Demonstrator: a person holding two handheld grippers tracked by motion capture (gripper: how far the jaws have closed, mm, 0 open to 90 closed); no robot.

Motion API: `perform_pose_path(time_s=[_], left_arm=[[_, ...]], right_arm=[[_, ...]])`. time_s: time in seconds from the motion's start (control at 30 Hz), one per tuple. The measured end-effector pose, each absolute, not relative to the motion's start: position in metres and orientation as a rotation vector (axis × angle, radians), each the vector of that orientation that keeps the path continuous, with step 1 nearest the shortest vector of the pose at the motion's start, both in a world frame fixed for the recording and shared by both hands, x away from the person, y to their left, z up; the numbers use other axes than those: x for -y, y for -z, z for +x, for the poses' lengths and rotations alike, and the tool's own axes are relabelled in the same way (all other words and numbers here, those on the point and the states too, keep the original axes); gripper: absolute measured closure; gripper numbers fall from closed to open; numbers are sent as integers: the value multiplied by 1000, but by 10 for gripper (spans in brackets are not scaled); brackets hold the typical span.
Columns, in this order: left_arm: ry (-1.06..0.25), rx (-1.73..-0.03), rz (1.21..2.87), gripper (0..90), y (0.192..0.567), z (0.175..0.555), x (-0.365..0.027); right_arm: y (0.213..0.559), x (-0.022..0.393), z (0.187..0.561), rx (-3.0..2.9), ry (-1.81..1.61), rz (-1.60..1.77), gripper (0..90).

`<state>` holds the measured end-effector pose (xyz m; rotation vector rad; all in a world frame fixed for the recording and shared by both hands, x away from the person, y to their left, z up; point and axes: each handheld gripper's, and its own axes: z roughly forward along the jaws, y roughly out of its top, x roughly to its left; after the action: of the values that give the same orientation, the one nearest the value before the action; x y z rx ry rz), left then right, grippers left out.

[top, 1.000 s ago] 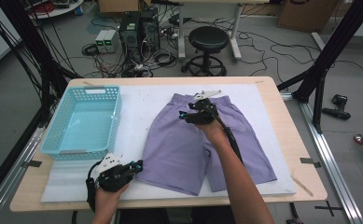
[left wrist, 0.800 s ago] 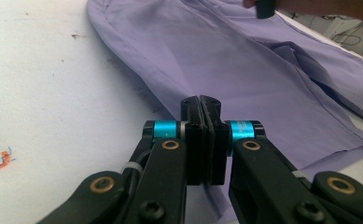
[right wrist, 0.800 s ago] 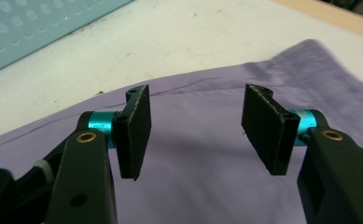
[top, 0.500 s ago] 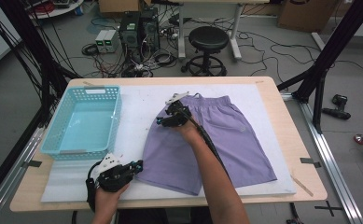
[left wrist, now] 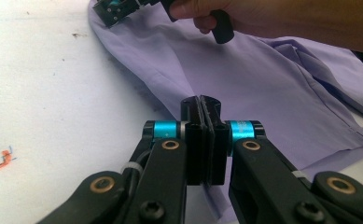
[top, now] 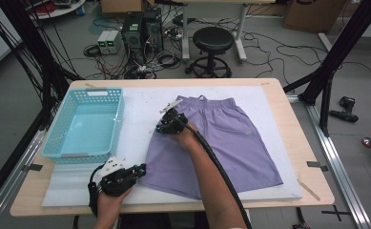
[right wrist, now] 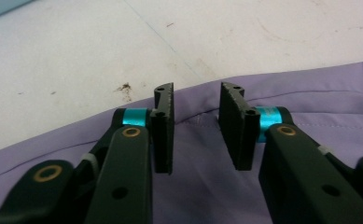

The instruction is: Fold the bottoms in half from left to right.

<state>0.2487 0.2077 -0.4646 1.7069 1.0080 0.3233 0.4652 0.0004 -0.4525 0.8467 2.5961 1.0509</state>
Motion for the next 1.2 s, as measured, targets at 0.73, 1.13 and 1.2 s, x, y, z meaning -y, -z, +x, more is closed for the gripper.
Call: perform_pose_path(time_s=[0.73,1.13,1.2], left_arm=[[-317,-961,1647,885,432,263,-206],[-304,-867,1663,885,392,285,-191],[-287,-844,1673,885,388,289,-185]], right_arm=[[423,24,465,-2512,-1143,869,881],[389,79,463,-2402,-1266,928,883],[385,89,463,-2381,-1282,942,883]])
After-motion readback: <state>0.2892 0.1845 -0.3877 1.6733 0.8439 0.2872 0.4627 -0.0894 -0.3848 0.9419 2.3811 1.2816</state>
